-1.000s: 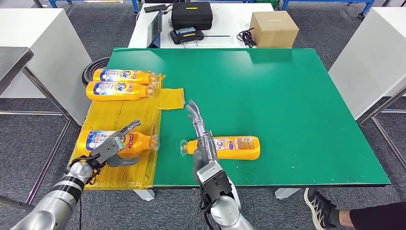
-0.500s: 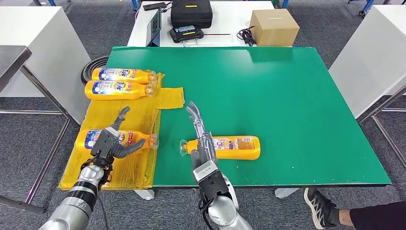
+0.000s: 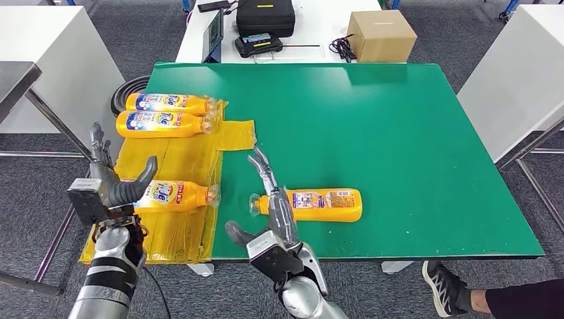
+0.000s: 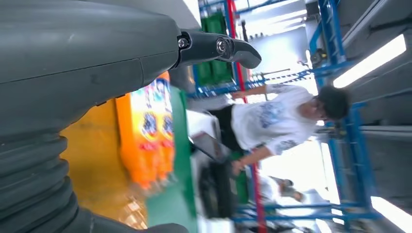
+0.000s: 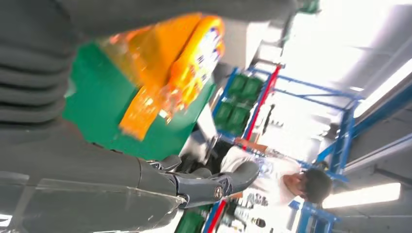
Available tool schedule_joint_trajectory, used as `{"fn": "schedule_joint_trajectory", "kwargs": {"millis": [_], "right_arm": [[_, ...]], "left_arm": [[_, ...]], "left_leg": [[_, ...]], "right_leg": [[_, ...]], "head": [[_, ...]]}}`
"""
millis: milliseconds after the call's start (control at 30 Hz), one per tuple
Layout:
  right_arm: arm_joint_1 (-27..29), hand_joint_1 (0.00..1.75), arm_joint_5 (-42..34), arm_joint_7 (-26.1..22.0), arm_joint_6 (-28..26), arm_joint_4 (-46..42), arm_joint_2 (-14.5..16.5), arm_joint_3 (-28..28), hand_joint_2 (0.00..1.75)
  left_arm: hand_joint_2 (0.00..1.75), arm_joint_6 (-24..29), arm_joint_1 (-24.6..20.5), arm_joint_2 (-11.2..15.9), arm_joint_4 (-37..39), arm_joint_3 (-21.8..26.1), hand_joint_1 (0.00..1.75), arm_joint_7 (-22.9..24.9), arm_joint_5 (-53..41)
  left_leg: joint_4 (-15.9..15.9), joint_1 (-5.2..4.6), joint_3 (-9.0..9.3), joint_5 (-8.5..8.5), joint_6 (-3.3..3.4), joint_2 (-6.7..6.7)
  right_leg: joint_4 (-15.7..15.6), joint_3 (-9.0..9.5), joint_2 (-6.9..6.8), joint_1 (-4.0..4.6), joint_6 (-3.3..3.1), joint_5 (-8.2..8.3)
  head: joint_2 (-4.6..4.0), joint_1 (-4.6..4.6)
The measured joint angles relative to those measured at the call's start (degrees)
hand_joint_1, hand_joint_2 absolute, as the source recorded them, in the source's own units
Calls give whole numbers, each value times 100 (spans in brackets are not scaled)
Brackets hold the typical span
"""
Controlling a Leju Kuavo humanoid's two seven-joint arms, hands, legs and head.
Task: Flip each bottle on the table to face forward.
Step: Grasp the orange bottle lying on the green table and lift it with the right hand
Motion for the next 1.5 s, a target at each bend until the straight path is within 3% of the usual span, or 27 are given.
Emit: {"fn": "schedule_joint_trajectory", "kwargs": {"millis": [233,633,767,900,1033,1167,1500], "right_arm": [[261,0,650,265,-102,-252,-370,-457,175],[316,0,717,278,-102,-343,-475,-586,175],[348,0,1186,608,-135,-368,-567,-678,175],[436,0,1820,1008,-93,-472,-866,-975,175],[435,0,2318,1433,268,-508,-1199,-1277,175],[183,0,2209,1861,1163,-184,-1467,-1414,175],[-560,0,1939,1926,1759,1172,-1775,-1493,175]], "left_arm": [[175,-332,670,-193,-856,0,0,0,346],[175,-366,781,-258,-1109,4,0,0,353],[175,-373,844,-268,-1115,6,0,0,358],[175,-348,1042,-274,-1115,47,0,0,287],[175,-307,1200,-276,-1104,78,0,0,93],[175,-83,1273,-278,-1038,66,0,0,-252],[175,0,1255,-276,-679,-34,0,0,-393]], "left_leg": [[1,-1,-11,-2,2,0],[1,3,-10,-1,1,0],[1,1,-11,-1,1,-2],[1,-3,-14,-2,3,-2],[2,-5,-15,-3,3,-2],[2,-4,-13,-2,3,7],[3,-4,-14,1,5,7]], "right_leg": [[-5,-8,0,0,1,1],[-2,-8,0,3,1,1],[-4,-8,-1,1,1,1],[-5,-9,-1,-2,1,1],[-6,-9,-1,-4,2,1],[-6,-10,4,-2,3,3],[-4,-11,6,-2,8,7]], "head": [[0,0],[0,-1],[0,-1],[0,-1],[0,-1],[0,-3],[0,-2]]}}
